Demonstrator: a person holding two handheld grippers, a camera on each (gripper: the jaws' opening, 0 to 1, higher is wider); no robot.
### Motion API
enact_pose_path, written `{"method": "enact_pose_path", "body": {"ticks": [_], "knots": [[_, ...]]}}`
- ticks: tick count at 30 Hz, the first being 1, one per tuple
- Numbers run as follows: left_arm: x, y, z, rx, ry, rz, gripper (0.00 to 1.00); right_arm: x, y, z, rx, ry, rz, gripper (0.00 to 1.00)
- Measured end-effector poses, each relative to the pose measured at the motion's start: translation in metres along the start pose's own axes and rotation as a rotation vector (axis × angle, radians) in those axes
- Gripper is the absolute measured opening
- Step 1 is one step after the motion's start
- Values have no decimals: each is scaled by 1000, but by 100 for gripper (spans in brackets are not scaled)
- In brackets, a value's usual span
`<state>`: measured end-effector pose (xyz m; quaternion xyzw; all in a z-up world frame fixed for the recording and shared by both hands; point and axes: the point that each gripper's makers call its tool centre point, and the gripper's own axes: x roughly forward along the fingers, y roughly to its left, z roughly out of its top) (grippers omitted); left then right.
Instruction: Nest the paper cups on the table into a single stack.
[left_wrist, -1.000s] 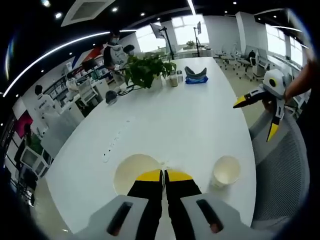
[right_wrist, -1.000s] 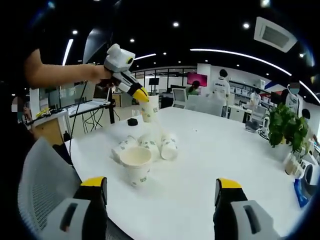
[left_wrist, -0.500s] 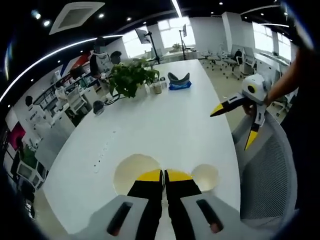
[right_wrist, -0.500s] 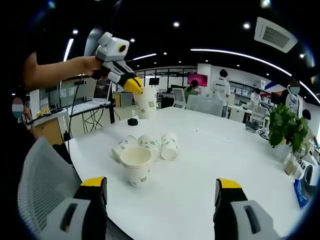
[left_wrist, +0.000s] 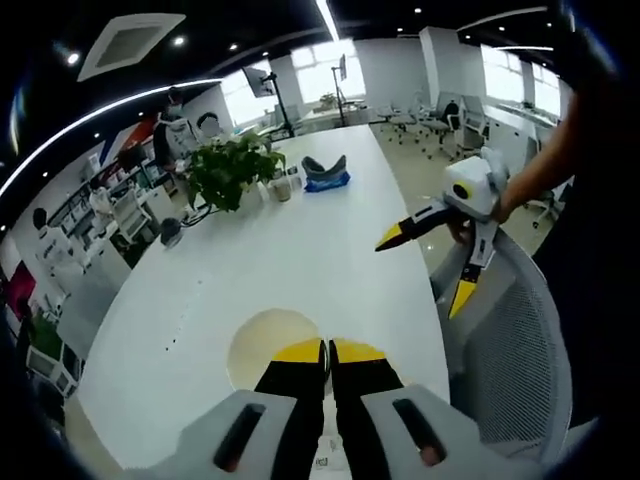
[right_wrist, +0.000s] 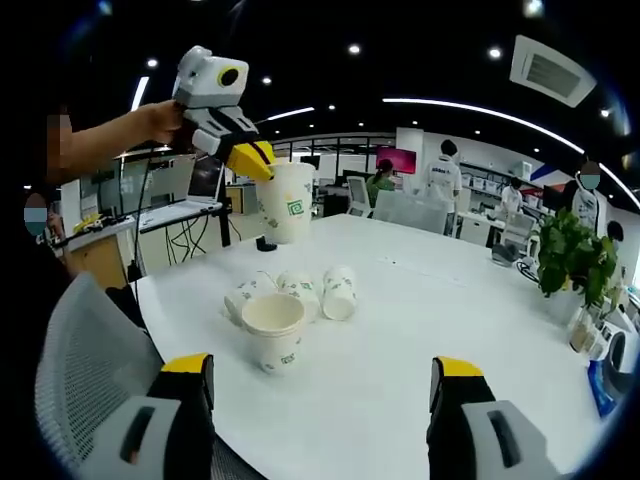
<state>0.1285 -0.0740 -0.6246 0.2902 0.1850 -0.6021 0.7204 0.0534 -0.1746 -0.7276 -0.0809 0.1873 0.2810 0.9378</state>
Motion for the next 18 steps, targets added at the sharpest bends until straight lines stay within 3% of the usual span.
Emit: {"method": "enact_pose_path", "body": {"ticks": [18], "knots": [[25, -32, -18, -5, 36, -63, 0, 1, 1, -2, -4, 9, 4, 91]]}}
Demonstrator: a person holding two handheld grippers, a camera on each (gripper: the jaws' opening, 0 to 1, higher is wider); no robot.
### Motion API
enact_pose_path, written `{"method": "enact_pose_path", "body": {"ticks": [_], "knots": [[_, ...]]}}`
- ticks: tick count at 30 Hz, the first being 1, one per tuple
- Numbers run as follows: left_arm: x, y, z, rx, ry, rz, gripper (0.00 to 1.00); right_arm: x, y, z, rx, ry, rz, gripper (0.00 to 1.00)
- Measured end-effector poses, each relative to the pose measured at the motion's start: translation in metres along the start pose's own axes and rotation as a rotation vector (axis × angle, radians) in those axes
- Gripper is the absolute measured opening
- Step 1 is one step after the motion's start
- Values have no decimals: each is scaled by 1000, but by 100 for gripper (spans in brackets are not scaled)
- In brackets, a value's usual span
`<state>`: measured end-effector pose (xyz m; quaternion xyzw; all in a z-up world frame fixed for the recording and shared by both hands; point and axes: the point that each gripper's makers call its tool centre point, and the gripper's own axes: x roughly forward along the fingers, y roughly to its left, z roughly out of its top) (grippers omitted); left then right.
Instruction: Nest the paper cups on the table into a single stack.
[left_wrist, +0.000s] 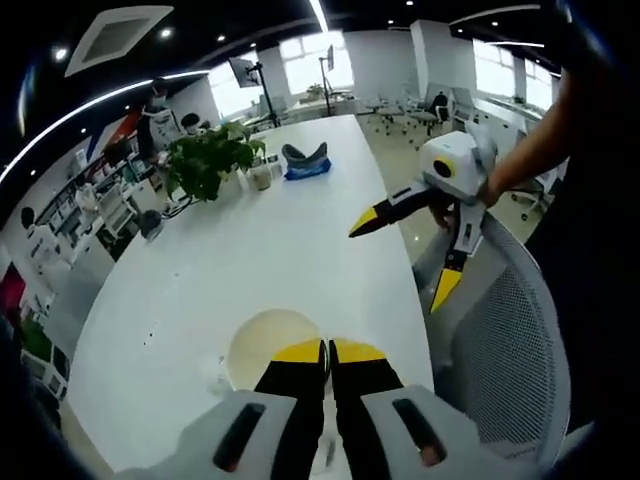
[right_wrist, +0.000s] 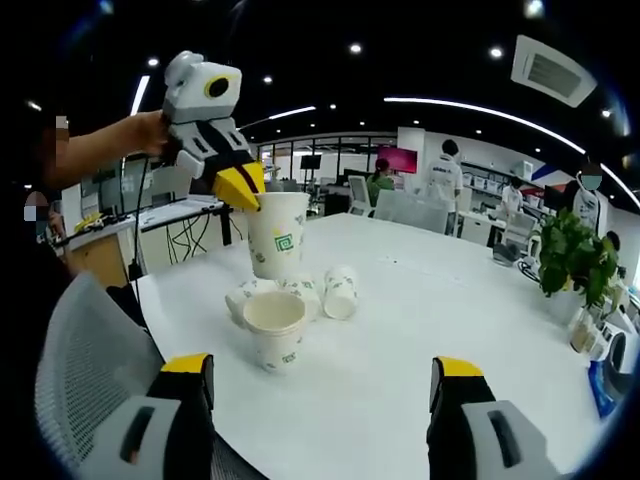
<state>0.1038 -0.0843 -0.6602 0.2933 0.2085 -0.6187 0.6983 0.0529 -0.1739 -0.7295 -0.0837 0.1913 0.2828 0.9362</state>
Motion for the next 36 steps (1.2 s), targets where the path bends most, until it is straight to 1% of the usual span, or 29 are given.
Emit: {"method": "enact_pose_path", "body": {"ticks": [3, 8, 16, 22, 28, 32, 36], "knots": [[5, -5, 0, 9, 7, -18, 0, 0, 1, -1, 2, 4, 5, 91], [10, -9, 0, 25, 23, -23, 0, 1, 2, -2, -2, 10, 10, 91], [26, -18, -15, 52, 76, -28, 0, 1, 1, 0, 1, 7, 3, 91], [39, -17, -26, 25, 82, -28, 0, 1, 0, 0, 3, 5, -1, 90], [46, -18, -33, 8, 89, -31, 0, 1, -1, -1, 3, 5, -4, 90], [51, -21, -37, -19, 75, -50, 1, 1, -3, -1, 7, 3, -8, 90], [58, -25, -46, -7, 94, -58, 1, 0, -3, -2, 8, 3, -12, 90]]}}
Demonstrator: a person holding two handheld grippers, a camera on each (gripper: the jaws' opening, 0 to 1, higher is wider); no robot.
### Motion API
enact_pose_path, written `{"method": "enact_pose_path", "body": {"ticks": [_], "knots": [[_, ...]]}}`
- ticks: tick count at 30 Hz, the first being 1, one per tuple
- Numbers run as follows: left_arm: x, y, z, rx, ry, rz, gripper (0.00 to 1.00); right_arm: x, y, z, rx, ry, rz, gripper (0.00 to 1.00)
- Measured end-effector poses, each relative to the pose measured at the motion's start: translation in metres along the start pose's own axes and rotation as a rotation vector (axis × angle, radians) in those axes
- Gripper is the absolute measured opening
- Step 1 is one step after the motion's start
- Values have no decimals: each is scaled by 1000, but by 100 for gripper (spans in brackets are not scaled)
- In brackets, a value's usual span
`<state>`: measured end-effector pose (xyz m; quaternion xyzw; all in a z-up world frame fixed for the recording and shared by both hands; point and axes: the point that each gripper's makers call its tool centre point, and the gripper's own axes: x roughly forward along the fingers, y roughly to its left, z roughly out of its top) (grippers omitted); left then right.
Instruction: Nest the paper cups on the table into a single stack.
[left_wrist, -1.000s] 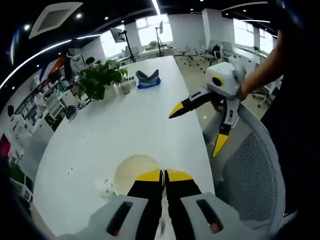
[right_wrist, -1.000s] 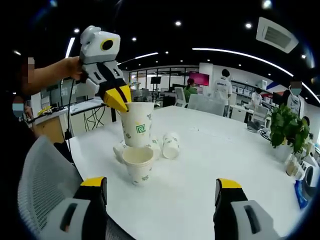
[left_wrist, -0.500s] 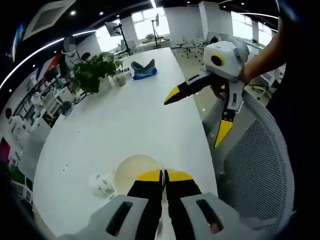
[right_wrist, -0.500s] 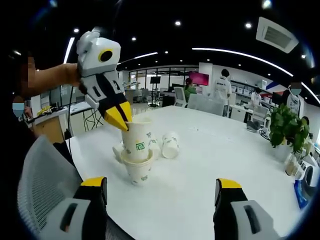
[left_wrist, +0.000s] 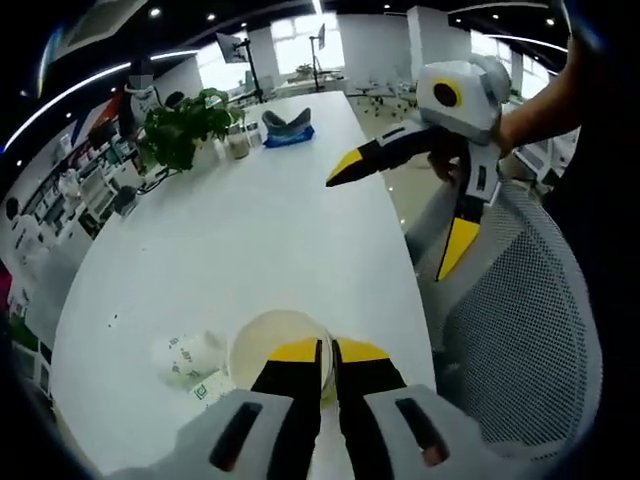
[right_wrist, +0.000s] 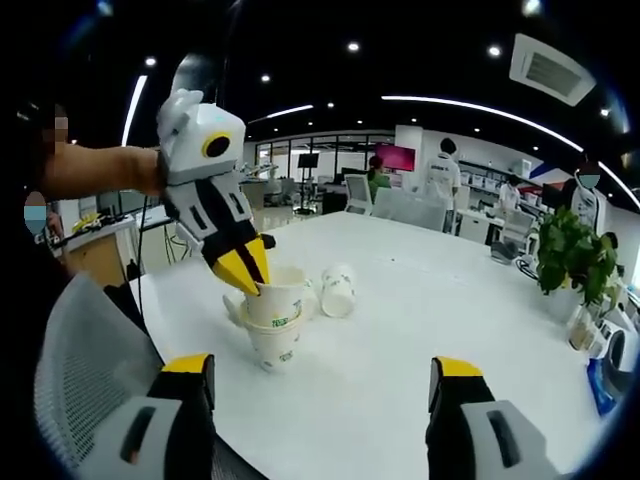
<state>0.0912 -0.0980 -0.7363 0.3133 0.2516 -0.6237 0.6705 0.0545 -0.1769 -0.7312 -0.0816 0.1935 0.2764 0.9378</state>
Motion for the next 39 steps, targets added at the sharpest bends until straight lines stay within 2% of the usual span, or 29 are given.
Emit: {"method": "enact_pose_path", "body": {"ticks": [5, 10, 19, 24, 29, 39], "knots": [[8, -3, -8, -16, 6, -22, 3, 0, 0, 0, 2, -1, -1, 89], [10, -5, -8, -118, -43, -70, 3, 0, 0, -1, 12, 8, -3, 88], [21, -4, -21, -132, -20, -90, 2, -1, -2, 1, 16, -2, -13, 89], [25, -6, -25, -128, -17, -92, 2, -1, -2, 2, 15, -3, -15, 89], [23, -7, -21, -125, -30, -86, 5, -1, -2, 2, 14, -3, -15, 89], [2, 6, -14, -133, -81, -35, 14, -1, 1, 2, 10, -2, -1, 89]]}}
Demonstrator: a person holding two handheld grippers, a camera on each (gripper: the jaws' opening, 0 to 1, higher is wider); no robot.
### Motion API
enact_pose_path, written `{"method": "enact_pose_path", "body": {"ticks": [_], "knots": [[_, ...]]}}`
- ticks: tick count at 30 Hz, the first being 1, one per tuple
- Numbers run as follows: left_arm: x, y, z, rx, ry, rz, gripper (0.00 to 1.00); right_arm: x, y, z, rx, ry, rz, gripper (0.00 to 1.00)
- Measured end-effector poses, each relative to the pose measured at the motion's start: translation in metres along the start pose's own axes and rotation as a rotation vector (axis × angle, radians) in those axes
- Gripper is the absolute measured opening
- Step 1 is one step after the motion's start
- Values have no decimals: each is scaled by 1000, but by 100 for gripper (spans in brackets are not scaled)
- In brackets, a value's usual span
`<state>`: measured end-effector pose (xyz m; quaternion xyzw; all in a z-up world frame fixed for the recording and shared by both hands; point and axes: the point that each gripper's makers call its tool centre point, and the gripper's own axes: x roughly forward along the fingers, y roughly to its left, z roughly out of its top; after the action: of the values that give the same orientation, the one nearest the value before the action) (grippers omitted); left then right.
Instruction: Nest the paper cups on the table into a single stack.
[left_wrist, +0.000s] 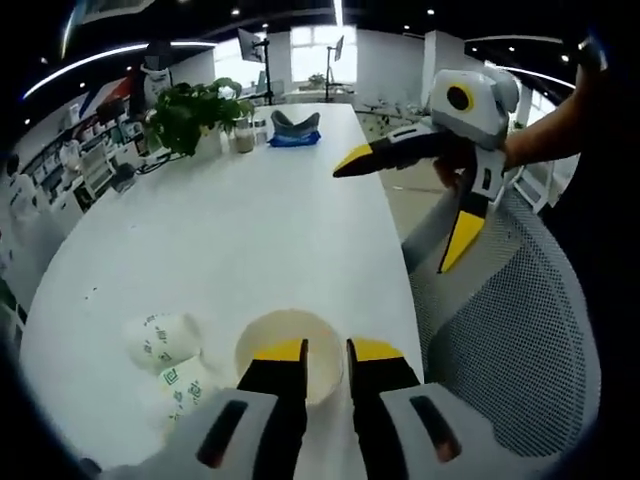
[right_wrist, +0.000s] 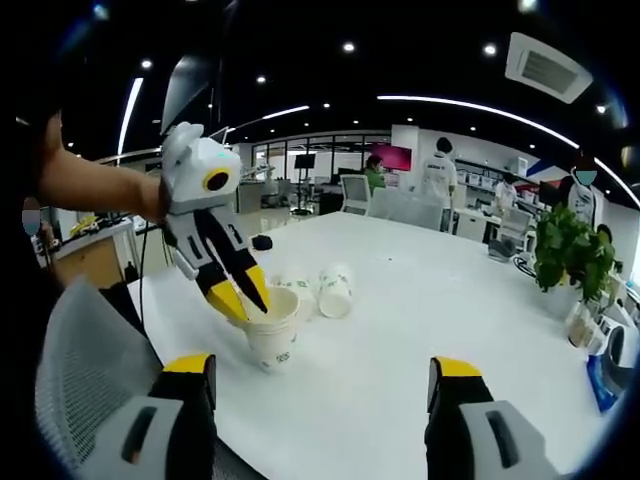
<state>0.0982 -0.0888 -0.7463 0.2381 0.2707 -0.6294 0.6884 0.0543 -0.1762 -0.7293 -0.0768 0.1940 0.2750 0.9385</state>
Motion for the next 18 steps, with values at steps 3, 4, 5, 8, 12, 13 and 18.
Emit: {"method": "enact_pose_path", "body": {"ticks": [3, 4, 5, 8, 12, 13, 18], "knots": [[-8, 8, -1, 7, -5, 18, 16, 0, 1, 0, -4, 0, 6, 89], [-12, 13, -3, 9, -7, 25, 17, 0, 1, 0, -4, 0, 7, 89], [-15, 13, -1, 11, -9, 31, 17, 0, 1, 0, -5, 0, 8, 89], [-25, 24, -1, 13, -17, 58, 19, 0, 2, 1, -5, -5, 11, 89], [-38, 40, -2, -1, -31, 100, 21, 1, 2, 1, -4, -5, 17, 90], [-42, 43, -2, -3, -32, 112, 22, 1, 3, 0, -6, -5, 20, 90], [-54, 59, -10, -24, -32, 153, 27, 1, 3, 0, -9, -3, 24, 90]]}}
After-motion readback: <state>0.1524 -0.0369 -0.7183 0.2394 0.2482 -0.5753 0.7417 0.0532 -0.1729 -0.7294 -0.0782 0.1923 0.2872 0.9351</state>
